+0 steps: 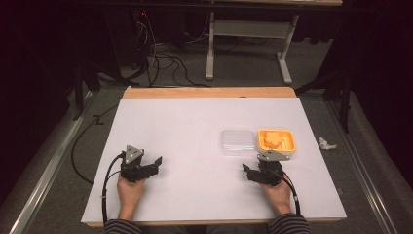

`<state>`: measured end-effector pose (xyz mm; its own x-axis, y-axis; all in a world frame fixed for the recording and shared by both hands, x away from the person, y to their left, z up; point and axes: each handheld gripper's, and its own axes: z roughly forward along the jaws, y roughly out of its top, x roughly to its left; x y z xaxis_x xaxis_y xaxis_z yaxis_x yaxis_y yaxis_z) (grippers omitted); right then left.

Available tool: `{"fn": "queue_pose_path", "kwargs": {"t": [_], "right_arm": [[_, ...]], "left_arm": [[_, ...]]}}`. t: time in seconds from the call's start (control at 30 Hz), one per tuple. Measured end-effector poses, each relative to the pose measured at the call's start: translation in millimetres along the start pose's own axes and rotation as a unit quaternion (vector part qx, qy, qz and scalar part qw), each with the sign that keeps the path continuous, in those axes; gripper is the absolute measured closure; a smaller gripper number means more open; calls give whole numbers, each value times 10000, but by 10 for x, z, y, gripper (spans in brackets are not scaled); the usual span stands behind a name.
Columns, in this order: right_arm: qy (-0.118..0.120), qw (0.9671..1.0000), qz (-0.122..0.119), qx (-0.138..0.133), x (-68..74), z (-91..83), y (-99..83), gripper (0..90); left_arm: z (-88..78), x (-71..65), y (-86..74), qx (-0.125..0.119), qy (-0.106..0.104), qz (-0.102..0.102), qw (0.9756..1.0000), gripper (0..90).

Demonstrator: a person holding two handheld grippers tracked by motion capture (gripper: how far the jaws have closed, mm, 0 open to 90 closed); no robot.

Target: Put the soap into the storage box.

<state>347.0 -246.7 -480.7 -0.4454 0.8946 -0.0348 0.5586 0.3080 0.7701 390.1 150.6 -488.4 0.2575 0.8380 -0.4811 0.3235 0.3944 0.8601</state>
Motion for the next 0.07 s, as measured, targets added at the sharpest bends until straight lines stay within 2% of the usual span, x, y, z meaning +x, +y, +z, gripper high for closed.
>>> {"fn": "queue_pose_path", "kwargs": {"t": [0.07], "right_arm": [[-8, 10000, -11, -16, 5, -1, -1, 295]], "left_arm": [[1, -1, -1, -4, 8, 4, 10000, 221]]}}
